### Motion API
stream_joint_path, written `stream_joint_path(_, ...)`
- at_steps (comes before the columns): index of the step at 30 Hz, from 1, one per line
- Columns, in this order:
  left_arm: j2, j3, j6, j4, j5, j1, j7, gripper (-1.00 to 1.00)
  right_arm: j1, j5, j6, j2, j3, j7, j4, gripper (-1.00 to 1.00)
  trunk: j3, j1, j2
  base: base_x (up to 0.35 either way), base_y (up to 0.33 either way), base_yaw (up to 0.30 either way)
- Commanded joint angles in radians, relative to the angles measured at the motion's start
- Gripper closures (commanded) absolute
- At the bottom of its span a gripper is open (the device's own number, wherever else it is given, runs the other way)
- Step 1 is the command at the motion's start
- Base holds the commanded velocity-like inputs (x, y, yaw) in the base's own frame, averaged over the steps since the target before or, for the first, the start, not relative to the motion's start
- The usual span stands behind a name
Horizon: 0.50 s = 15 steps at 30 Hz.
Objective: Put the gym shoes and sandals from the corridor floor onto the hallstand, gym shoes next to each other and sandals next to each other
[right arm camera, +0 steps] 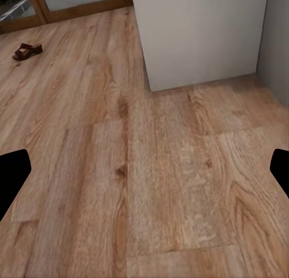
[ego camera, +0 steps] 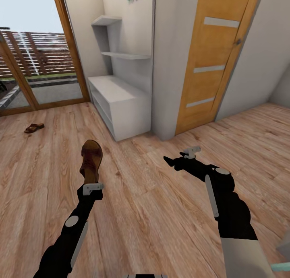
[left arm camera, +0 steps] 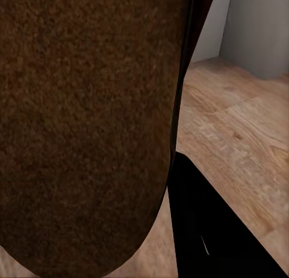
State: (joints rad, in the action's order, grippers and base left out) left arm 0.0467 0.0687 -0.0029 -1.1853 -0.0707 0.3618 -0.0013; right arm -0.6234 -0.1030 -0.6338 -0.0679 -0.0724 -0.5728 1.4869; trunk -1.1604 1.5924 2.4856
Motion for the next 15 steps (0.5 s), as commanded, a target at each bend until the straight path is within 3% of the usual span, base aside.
stream_joint_path(1,0.001,0.002,0.0,0.0,-0.011,0.0,-0.002,1.0,-0.001,-0.01,-0.003,-0.001,-0.003,-0.01,0.001,-1.0,-0.001,0.0,0.0,0.052,-0.017,0.0)
stream_joint_path(6,0.001,0.002,0.0,0.0,-0.011,0.0,-0.002,1.0,-0.001,-0.01,-0.003,-0.001,-0.004,-0.01,0.001,-1.0,-0.001,0.0,0.0,0.045,-0.008,0.0)
stream_joint_path(15,0.001,0.002,0.0,0.0,-0.011,0.0,-0.002,1.0,-0.001,-0.01,-0.003,-0.001,-0.004,-0.01,0.001,-1.0,-0.001,0.0,0.0,0.31,0.0,0.0)
